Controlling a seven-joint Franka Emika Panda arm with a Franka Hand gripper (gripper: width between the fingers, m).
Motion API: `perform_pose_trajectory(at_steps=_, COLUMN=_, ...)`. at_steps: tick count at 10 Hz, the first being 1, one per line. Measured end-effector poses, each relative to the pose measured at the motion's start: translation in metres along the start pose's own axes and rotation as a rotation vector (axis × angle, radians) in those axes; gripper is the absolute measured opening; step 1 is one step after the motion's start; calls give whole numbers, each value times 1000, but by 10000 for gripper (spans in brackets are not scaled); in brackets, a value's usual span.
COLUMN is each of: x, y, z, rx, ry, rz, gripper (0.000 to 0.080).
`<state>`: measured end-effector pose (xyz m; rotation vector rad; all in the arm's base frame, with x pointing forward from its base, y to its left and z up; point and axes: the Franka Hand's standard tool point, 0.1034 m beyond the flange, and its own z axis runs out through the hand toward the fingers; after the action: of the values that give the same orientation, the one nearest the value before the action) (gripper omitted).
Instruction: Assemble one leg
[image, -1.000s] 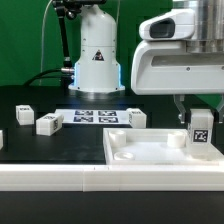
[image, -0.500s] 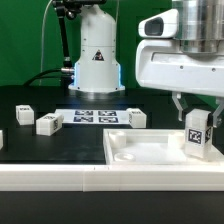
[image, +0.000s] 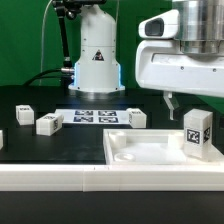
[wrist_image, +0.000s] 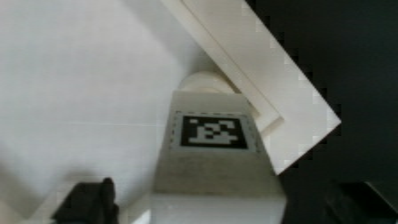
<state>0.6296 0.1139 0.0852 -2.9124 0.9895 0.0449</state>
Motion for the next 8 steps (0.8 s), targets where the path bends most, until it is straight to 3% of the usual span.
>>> perform_pose_trajectory(at_steps=2, x=-1, y=0, z=2, rx=-3, ry=-2, rz=-281, gripper=646)
perform_pose_trajectory(at_steps=8, x=-3, y=-5, z=0, rx=-2, ry=1, rz=-857, gripper=649)
